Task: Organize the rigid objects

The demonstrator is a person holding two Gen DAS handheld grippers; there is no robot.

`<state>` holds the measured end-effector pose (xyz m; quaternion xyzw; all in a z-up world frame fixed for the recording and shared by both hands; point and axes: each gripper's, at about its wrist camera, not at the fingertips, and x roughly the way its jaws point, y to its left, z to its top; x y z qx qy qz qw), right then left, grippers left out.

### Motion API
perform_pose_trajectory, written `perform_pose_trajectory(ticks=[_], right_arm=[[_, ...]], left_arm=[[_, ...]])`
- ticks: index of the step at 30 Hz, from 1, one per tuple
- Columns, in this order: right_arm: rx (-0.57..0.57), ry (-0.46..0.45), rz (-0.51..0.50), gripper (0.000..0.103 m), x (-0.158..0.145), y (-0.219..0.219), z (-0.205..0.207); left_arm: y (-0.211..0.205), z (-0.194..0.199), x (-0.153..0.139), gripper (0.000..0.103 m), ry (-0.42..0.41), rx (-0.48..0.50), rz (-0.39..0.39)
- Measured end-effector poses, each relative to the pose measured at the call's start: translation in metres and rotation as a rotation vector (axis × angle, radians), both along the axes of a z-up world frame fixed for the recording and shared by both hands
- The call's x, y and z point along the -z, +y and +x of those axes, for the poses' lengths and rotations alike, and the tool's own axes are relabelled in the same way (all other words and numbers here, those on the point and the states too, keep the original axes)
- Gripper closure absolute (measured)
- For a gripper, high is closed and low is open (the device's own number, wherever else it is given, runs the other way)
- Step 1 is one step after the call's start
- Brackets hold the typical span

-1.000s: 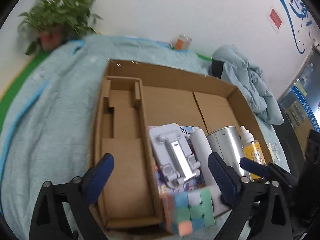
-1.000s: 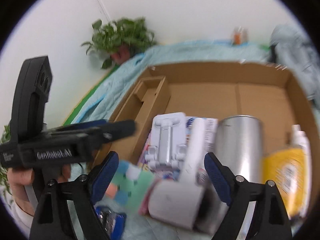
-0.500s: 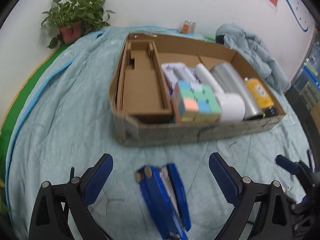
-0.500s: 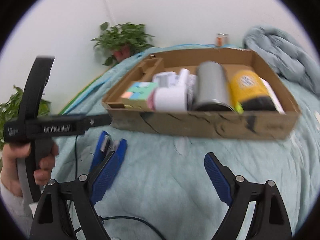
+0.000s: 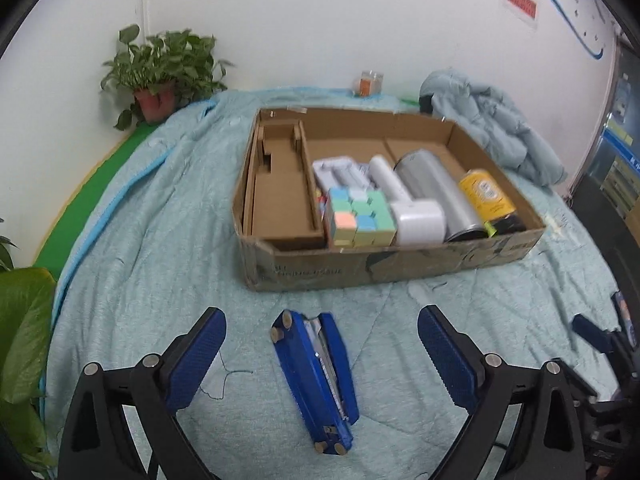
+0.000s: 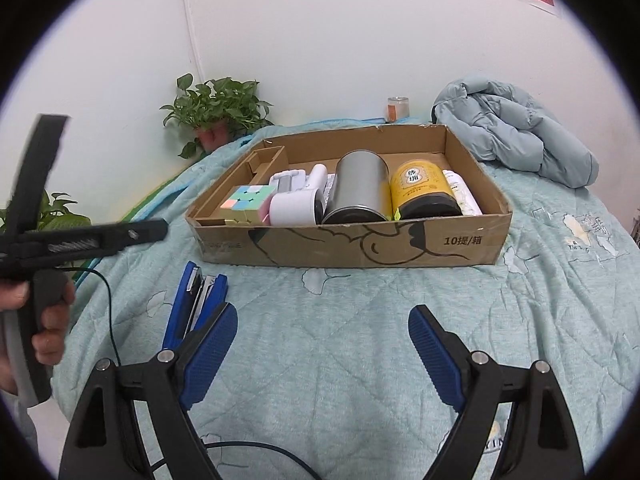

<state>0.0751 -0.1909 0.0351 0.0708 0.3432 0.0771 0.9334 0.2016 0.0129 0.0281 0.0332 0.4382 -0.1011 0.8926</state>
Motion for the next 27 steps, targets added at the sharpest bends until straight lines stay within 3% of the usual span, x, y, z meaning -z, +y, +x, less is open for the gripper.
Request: perform_pose_trajectory(ticks=[5, 7, 8, 11, 12, 13, 16, 23, 26, 27], right_arm=[[-0.03, 0.005, 0.006, 0.015, 0.003, 0.002, -0.009], [-0.037, 0.019, 0.011, 0.015, 0.007, 0.001, -0.01], [-0.039, 0.027, 0.011, 0.015, 0.009, 0.001, -0.01], [-0.043, 0.049, 0.014, 0.015, 0.015, 0.001, -0.01], [-0.044, 0.057, 0.019, 0.015, 0.017, 0.001, -0.009], [-0.044, 0.068, 0.028, 0.015, 0.019, 0.001, -0.008], [-0.05, 0.112, 0.052, 0.015, 0.027, 0.005, -0.008], [-0.152, 0.206, 0.083, 0.015, 0.061, 0.023, -0.027], [-0.165, 0.271, 0.146, 0.015, 0.074, 0.021, -0.029], [-0.16, 0.274, 0.159, 0.015, 0.076, 0.017, -0.031]], left_arm=[[0.005, 0.038, 0.062, 0.008, 0.178, -0.066, 0.08], [0.005, 0.045, 0.08, 0.019, 0.234, -0.092, 0.094], [0.004, 0.046, 0.086, 0.019, 0.247, -0.085, 0.083], [-0.003, 0.046, 0.092, 0.034, 0.283, -0.043, 0.018], [-0.006, 0.044, 0.093, 0.05, 0.293, -0.027, -0.001], [-0.011, 0.042, 0.094, 0.052, 0.307, -0.015, -0.01], [-0.021, 0.036, 0.096, 0.054, 0.292, -0.021, 0.007], [-0.05, 0.018, 0.093, 0.056, 0.353, 0.033, -0.078], [-0.078, 0.004, 0.091, 0.056, 0.383, 0.088, -0.126], [-0.087, 0.0, 0.09, 0.061, 0.395, 0.102, -0.141]])
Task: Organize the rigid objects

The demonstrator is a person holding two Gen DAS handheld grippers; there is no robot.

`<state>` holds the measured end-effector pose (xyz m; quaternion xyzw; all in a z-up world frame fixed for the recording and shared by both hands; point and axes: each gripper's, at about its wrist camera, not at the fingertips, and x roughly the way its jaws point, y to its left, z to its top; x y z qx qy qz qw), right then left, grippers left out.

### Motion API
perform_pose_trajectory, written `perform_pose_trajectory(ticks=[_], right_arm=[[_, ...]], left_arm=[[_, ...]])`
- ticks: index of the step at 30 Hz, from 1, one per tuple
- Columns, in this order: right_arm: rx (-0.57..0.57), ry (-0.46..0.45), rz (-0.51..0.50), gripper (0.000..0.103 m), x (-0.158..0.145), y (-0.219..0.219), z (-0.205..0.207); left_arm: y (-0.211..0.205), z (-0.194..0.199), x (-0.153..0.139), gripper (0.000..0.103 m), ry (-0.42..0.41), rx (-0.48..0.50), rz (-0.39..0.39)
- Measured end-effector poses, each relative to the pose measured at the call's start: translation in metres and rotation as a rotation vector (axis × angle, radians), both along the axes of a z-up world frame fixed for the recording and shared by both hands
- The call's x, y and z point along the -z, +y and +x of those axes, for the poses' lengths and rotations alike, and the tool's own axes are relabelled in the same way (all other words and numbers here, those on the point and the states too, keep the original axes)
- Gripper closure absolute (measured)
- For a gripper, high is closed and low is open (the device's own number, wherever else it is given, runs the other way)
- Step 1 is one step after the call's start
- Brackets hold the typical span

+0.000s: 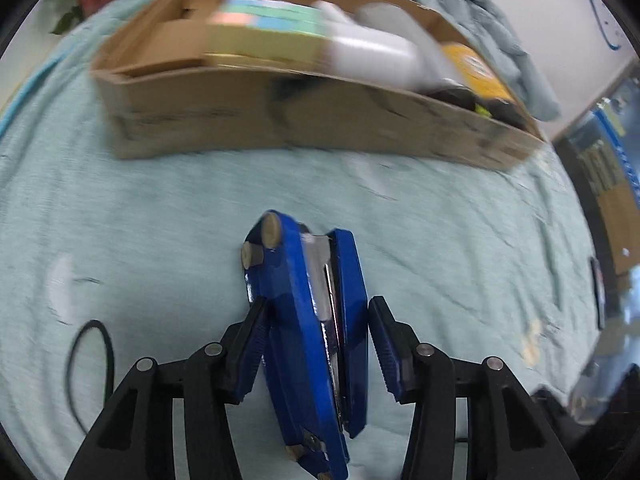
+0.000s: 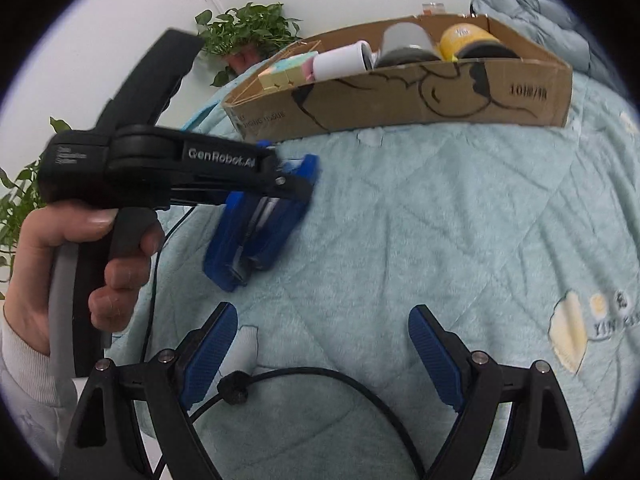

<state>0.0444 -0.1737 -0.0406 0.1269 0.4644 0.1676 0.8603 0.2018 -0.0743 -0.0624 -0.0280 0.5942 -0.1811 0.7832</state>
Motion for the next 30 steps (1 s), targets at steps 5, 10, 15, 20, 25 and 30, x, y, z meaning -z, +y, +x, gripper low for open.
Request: perform_pose_trajectory(ticks=[5, 10, 15, 20, 25, 30], right_arm=[[0.075, 0.005, 0.019, 0.015, 0.001, -0.026, -0.006], [0.123, 0.071, 0.124, 0.015, 0.007, -0.043, -0.008], [0.111, 0.069, 0.16, 0.015, 0.007, -0.038, -0.008], [0.074, 0.055, 0.137, 0.015, 0.005, -0.025, -0.005], [0.037, 0.049, 0.115, 0.015, 0.003, -0.018, -0.008], [0.079, 0.02, 0.096, 0.015, -0.004, -0.034, -0.016]], left_arm=[[-0.046, -0.012, 0.002, 0.067, 0.096, 0.066, -0.182], [-0.065, -0.019, -0.003, 0.067, 0.079, 0.117, -0.183], [-0.042, -0.022, -0.008, 0.055, 0.068, 0.117, -0.203], [-0.016, -0.029, 0.011, 0.054, 0.115, 0.11, -0.214], [-0.019, -0.033, 0.019, 0.049, 0.213, 0.06, -0.33], [-0.035, -0.038, 0.014, 0.049, 0.217, 0.119, -0.378]])
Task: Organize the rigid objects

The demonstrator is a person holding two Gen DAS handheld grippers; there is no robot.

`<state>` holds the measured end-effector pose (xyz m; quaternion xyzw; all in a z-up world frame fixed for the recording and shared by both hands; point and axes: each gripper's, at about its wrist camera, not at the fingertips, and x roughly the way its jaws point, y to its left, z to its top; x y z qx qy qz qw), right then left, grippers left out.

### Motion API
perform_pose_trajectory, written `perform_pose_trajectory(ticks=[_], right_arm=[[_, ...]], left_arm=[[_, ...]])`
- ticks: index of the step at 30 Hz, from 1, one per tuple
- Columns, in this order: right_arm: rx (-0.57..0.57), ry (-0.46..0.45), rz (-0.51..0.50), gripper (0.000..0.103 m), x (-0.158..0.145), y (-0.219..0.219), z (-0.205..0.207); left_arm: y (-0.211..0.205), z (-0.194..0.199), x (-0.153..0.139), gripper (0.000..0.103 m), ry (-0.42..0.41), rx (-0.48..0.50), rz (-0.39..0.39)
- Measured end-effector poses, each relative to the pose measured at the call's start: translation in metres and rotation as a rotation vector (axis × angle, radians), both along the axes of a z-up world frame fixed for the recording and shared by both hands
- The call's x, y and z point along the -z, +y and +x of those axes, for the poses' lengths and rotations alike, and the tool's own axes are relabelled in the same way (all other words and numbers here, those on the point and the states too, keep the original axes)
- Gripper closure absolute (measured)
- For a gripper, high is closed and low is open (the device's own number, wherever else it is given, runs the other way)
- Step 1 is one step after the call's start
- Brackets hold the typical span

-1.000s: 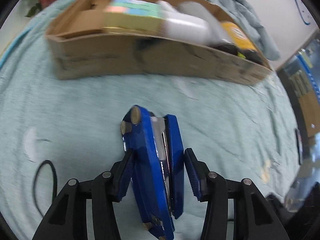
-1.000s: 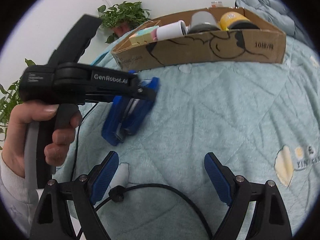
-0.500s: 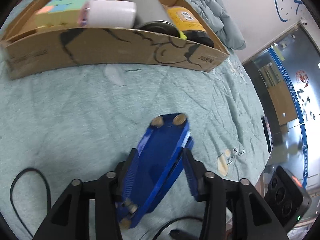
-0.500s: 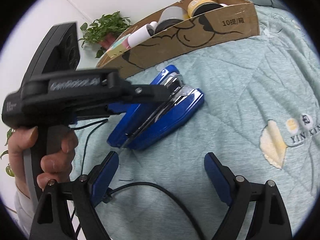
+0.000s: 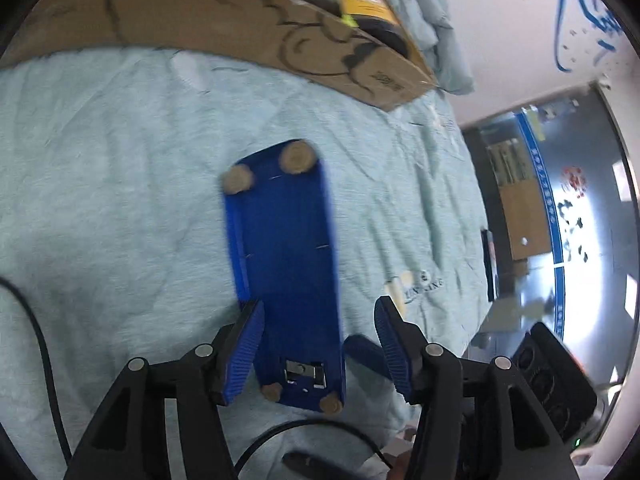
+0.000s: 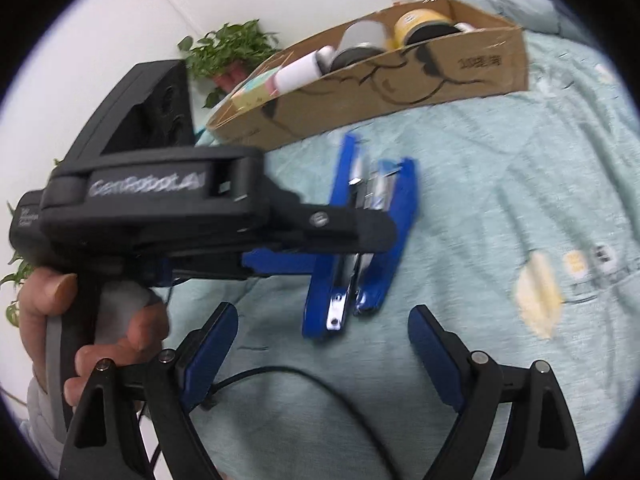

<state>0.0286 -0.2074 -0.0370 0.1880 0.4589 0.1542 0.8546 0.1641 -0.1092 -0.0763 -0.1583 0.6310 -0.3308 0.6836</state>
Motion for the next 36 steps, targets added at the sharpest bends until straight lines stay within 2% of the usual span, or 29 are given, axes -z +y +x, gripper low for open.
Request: perform_pose_trajectory(ticks=[4, 7, 10, 13, 15, 17, 23, 26, 30, 32, 34, 35, 36], right_arm=[[0.016, 0.005, -0.023, 0.015, 0.001, -0.005, 0.007], [0.011, 0.009, -0.06, 0.019, 0.001, 0.002, 0.017], [-0.007, 0.04, -0.109, 0.035, 0.008, 0.017, 0.032], [0.004, 0.008, -0.255, 0.057, 0.01, 0.033, 0.038], [0.006, 0.003, -0.283, 0.066, 0.012, 0.03, 0.039], [-0.005, -0.012, -0.314, 0.069, 0.013, 0.028, 0.039], [-0.009, -0.056, -0.454, 0.07, 0.006, 0.023, 0.04], [0.022, -0.078, -0.612, 0.07, 0.004, 0.015, 0.04], [0.065, -0.097, -0.93, 0.07, 0.01, 0.016, 0.047], [0.053, -0.098, -0.971, 0.069, 0.011, 0.022, 0.047], [-0.01, -0.129, -0.935, 0.055, 0.01, 0.036, 0.041], [-0.058, -0.167, -0.884, 0.038, 0.005, 0.043, 0.032], [-0.111, -0.21, -0.816, 0.033, -0.002, 0.049, 0.025]], left_arm=[[0.008, 0.004, -0.01, 0.049, -0.049, -0.03, -0.03], [0.018, 0.003, -0.016, 0.043, -0.116, -0.064, 0.032], [0.035, 0.004, -0.017, 0.043, -0.119, -0.097, 0.054], [0.048, 0.004, -0.015, 0.043, -0.121, -0.127, 0.062], [0.055, 0.003, -0.013, 0.043, -0.114, -0.139, 0.058], [0.056, 0.003, -0.011, 0.043, -0.115, -0.144, 0.055], [0.047, 0.004, -0.014, 0.043, -0.131, -0.135, 0.053], [0.048, 0.005, -0.016, 0.043, -0.14, -0.135, 0.053], [0.051, 0.007, -0.016, 0.043, -0.145, -0.148, 0.046], [0.053, 0.007, -0.017, 0.043, -0.151, -0.16, 0.045], [0.056, 0.008, -0.016, 0.04, -0.15, -0.166, 0.041], [0.057, 0.009, -0.016, 0.037, -0.146, -0.17, 0.041], [0.059, 0.009, -0.015, 0.034, -0.146, -0.176, 0.041]])
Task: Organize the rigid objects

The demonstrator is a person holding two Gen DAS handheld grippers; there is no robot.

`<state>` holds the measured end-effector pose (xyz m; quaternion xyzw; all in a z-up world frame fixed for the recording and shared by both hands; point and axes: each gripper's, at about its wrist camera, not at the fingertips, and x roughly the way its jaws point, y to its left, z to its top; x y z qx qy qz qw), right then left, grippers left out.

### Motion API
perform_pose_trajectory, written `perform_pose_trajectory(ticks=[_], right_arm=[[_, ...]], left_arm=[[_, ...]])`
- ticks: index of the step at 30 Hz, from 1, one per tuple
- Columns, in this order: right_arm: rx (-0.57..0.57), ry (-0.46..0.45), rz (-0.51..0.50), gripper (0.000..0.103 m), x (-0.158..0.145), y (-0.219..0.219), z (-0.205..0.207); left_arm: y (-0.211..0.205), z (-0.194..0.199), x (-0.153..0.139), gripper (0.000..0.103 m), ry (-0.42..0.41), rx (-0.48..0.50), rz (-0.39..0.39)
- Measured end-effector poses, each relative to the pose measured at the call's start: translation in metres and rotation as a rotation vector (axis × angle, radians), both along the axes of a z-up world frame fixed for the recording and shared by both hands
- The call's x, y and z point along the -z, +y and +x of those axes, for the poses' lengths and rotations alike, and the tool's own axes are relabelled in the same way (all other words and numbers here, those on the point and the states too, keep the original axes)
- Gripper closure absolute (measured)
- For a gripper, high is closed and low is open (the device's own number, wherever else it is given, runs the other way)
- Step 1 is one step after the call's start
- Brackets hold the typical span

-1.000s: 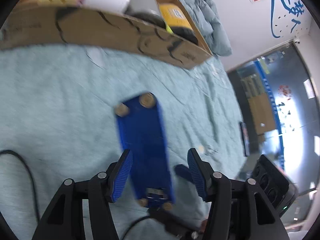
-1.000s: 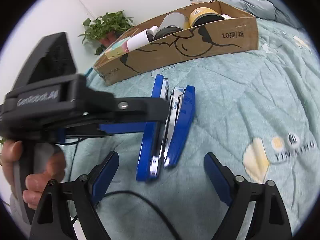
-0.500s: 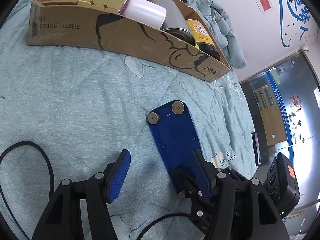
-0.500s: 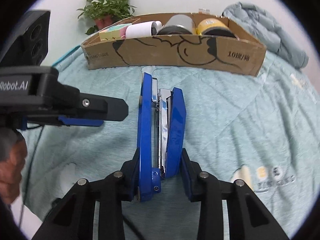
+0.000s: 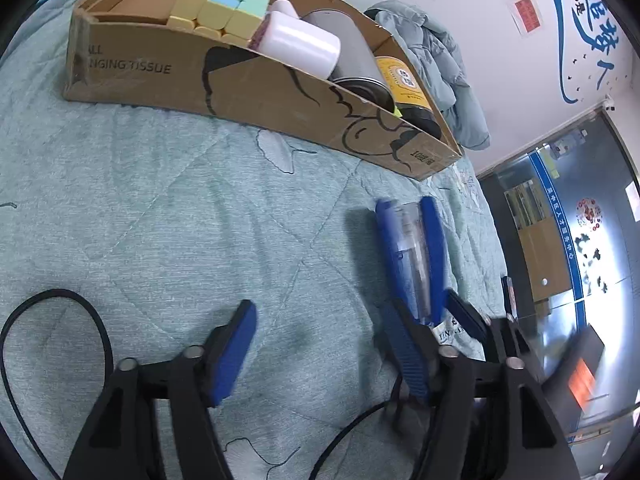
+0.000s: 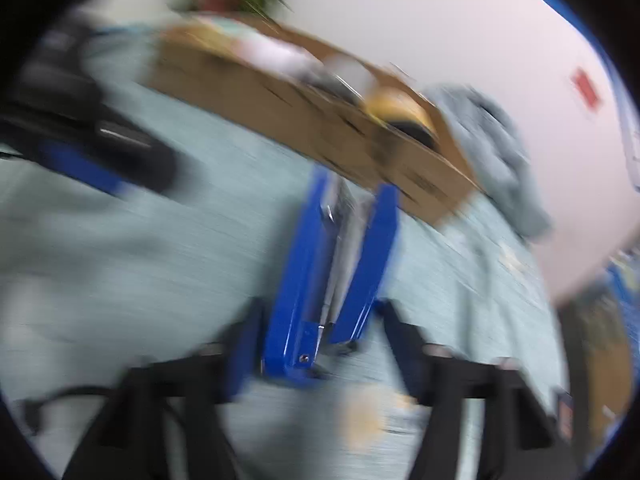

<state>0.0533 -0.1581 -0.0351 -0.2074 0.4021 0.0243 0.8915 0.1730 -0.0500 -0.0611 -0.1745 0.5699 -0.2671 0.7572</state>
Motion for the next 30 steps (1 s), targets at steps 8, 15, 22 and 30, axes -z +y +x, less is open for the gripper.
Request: perform_pose_trajectory(ticks=[8, 15, 22, 30], right_arm=[[0.07, 0.035, 0.383, 0.032, -0.021, -0.027, -0.001], [0.199, 0.19, 0.469, 0.041, 0.01, -0.044, 0.017], [0.187, 0.166, 0.466, 0.063, 0.006, -0.035, 0.018], [0.145, 0.221, 0.676, 0.076, -0.004, -0.048, 0.013]], left_arm=[[-0.01, -0.001, 0.005, 0.033, 0.015, 0.033, -0.013], [-0.034, 0.001, 0.01, 0.033, 0.025, 0.071, -0.022], [-0.052, 0.001, 0.011, 0.034, 0.001, 0.11, 0.018], [-0.066, 0.002, 0.02, 0.034, 0.028, 0.125, -0.006]])
